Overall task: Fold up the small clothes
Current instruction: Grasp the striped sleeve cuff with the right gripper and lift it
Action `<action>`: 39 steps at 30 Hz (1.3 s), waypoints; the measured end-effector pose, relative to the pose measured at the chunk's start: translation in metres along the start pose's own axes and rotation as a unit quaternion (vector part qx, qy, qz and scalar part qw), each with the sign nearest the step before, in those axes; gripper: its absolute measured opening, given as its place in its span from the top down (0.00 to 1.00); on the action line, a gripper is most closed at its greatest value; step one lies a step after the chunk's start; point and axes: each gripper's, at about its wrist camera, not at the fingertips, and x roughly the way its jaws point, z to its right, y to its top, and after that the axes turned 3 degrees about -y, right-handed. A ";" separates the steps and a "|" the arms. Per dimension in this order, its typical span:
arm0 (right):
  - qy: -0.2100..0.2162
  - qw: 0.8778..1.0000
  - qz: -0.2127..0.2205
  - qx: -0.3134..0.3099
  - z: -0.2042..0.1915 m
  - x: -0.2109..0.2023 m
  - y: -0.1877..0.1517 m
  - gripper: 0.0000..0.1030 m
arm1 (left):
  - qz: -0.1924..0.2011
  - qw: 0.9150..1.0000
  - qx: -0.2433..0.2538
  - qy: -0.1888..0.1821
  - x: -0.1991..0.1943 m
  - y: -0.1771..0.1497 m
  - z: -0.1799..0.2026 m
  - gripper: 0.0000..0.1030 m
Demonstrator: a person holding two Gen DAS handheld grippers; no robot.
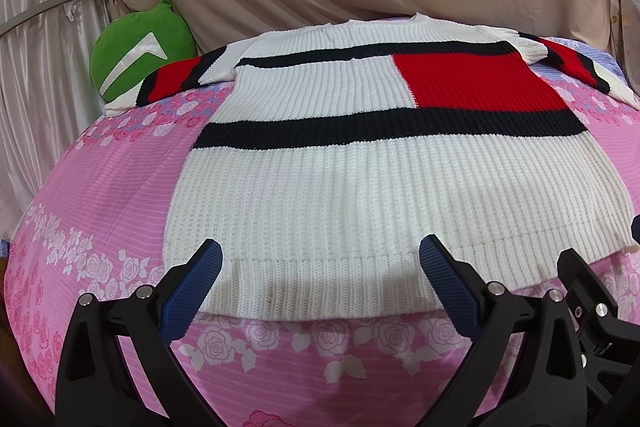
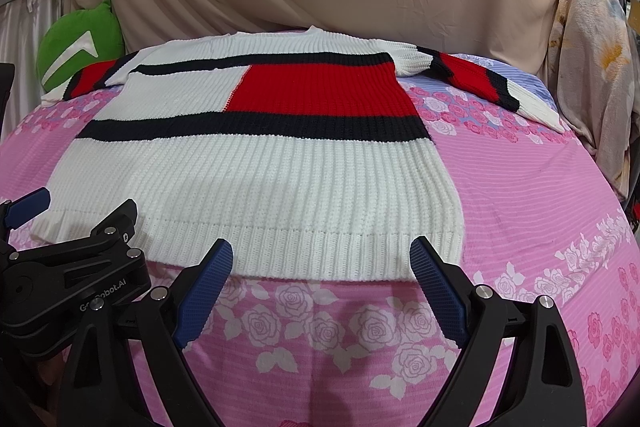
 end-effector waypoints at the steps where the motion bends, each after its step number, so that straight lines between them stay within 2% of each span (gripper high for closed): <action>1: -0.001 1.000 0.000 0.000 0.000 0.000 0.000 0.14 | 0.000 1.000 0.000 0.000 -0.001 0.000 0.000 0.06; 9: 0.008 1.000 -0.001 0.003 0.005 -0.001 -0.003 0.14 | 0.001 1.000 -0.003 -0.005 -0.002 0.000 -0.003 0.06; 14: 0.083 0.995 -0.010 0.047 0.037 0.005 0.005 0.14 | 0.019 0.998 -0.034 -0.058 -0.011 -0.002 -0.021 0.05; 15: 0.080 0.995 -0.008 0.059 0.050 0.008 0.010 0.14 | 0.022 0.996 -0.042 -0.072 -0.012 -0.003 -0.026 0.05; 17: 0.038 0.996 0.010 0.075 0.085 0.015 0.026 0.13 | 0.024 0.995 -0.049 -0.085 -0.016 -0.002 -0.036 0.05; 20: -0.023 0.993 0.034 0.110 0.154 0.035 0.054 0.11 | 0.034 0.995 -0.050 -0.075 -0.022 0.006 -0.050 0.05; 22: -0.048 0.988 0.037 0.142 0.203 0.055 0.074 0.10 | 0.051 0.996 -0.045 -0.059 -0.027 0.015 -0.061 0.05; 25: -0.060 0.976 0.014 0.207 0.283 0.098 0.103 0.10 | 0.061 0.996 -0.045 -0.044 -0.025 0.031 -0.074 0.05; 27: -0.065 0.967 -0.007 0.245 0.327 0.128 0.116 0.10 | 0.053 0.997 -0.049 -0.039 -0.016 0.043 -0.080 0.05; 30: -0.081 0.951 -0.035 0.295 0.373 0.169 0.126 0.11 | 0.039 0.997 -0.058 -0.044 0.000 0.056 -0.086 0.05; 31: -0.073 0.947 -0.045 0.310 0.385 0.183 0.127 0.13 | 0.036 0.996 -0.062 -0.047 0.005 0.060 -0.088 0.05; 33: -0.058 0.939 -0.059 0.333 0.403 0.206 0.129 0.20 | 0.029 0.996 -0.068 -0.052 0.015 0.068 -0.090 0.05; 34: -0.056 0.934 -0.065 0.346 0.409 0.217 0.130 0.30 | 0.025 0.996 -0.071 -0.055 0.020 0.072 -0.091 0.05; 36: -0.054 0.927 -0.057 0.366 0.416 0.227 0.136 0.41 | 0.018 0.995 -0.075 -0.061 0.029 0.079 -0.092 0.05; 37: -0.047 0.925 -0.049 0.373 0.416 0.230 0.143 0.52 | 0.015 0.995 -0.074 -0.063 0.033 0.083 -0.093 0.05; 38: -0.030 0.924 -0.043 0.378 0.415 0.233 0.151 0.77 | 0.013 0.995 -0.072 -0.063 0.036 0.086 -0.092 0.05; 39: -0.017 0.923 -0.037 0.382 0.413 0.235 0.162 0.89 | 0.012 0.995 -0.072 -0.064 0.040 0.091 -0.093 0.05</action>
